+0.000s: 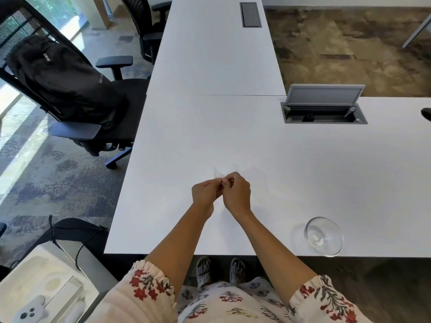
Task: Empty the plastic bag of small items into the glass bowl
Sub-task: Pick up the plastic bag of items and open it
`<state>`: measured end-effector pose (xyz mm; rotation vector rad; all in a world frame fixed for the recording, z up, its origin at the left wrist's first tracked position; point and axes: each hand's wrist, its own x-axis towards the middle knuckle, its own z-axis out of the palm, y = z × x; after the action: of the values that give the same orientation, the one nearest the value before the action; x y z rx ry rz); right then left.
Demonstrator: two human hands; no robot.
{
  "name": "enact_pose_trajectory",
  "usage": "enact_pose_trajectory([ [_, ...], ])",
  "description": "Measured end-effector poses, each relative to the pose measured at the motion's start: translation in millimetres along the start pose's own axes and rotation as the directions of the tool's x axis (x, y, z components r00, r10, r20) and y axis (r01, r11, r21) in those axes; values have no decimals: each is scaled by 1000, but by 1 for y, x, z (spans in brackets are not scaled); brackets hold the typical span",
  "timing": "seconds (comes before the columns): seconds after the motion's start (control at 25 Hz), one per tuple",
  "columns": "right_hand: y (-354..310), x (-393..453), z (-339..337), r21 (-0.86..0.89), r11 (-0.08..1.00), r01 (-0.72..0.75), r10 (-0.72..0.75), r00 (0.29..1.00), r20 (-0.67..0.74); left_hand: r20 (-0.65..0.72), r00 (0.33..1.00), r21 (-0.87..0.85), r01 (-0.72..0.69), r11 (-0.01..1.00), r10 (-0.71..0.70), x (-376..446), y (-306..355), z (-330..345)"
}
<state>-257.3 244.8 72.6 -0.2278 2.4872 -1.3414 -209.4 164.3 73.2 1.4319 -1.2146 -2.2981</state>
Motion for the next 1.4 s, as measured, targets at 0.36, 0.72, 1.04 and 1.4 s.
enact_pose_trajectory([
  [0.36,-11,3,1,-4,997,-80,80,995,-55,-136,988,121,-51,991,68,-6,-1,15],
  [0.72,-14,8,-2,68,988,-137,143,986,-87,-177,980,115,-69,991,89,-10,-2,23],
  [1.04,0,13,-11,43,998,-54,55,998,-25,-122,985,190,-94,977,118,-9,7,18],
  [1.4,11,30,-34,-225,974,10,-21,999,-45,-192,970,427,-55,903,150,-3,27,13],
])
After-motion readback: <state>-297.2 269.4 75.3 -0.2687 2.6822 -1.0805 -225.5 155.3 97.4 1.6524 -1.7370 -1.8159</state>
